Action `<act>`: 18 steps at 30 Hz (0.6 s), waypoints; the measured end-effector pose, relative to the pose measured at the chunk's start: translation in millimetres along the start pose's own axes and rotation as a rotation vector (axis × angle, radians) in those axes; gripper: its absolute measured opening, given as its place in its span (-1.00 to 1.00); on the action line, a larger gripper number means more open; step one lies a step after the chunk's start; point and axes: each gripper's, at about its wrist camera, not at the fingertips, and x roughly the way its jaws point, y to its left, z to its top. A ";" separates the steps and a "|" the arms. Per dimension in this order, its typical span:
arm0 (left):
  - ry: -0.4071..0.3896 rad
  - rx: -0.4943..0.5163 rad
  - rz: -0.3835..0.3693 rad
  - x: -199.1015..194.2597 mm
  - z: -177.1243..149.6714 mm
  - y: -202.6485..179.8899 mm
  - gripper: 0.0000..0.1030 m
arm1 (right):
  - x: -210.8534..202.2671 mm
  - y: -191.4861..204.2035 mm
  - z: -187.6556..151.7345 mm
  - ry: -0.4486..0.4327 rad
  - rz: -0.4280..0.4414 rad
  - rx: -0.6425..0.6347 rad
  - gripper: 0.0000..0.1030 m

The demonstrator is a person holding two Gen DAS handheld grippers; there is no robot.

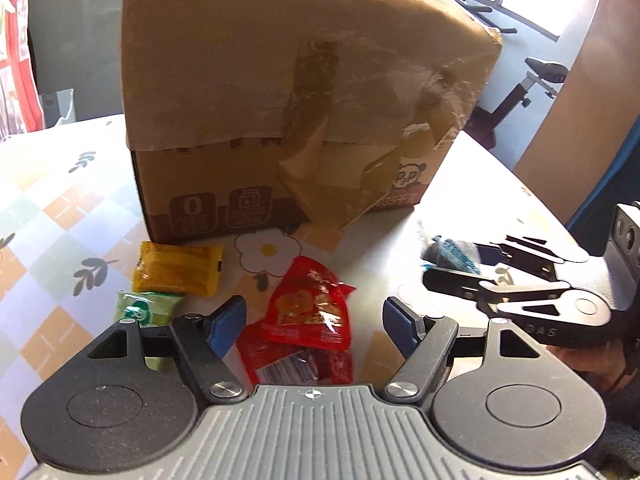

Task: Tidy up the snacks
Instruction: 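Grasp the red candy bag with the left tool while the right tool holds the black candy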

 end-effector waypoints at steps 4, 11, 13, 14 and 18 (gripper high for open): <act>0.015 0.013 0.031 -0.5 8.5 7.1 0.38 | -4.3 -3.7 -0.2 0.046 -0.002 0.035 -0.02; 0.016 0.068 0.119 -24.0 15.2 24.9 0.38 | -21.7 -34.4 5.1 0.035 -0.093 0.062 -0.02; -0.007 0.044 0.136 -22.8 17.7 27.9 0.38 | -19.9 -40.6 2.6 0.042 -0.123 0.067 -0.02; -0.017 0.033 0.132 -20.3 19.1 26.7 0.37 | -18.5 -43.6 0.6 0.047 -0.126 0.076 -0.02; -0.020 0.053 0.079 7.1 23.3 6.4 0.35 | -14.0 -40.6 -6.9 0.056 -0.101 0.062 -0.02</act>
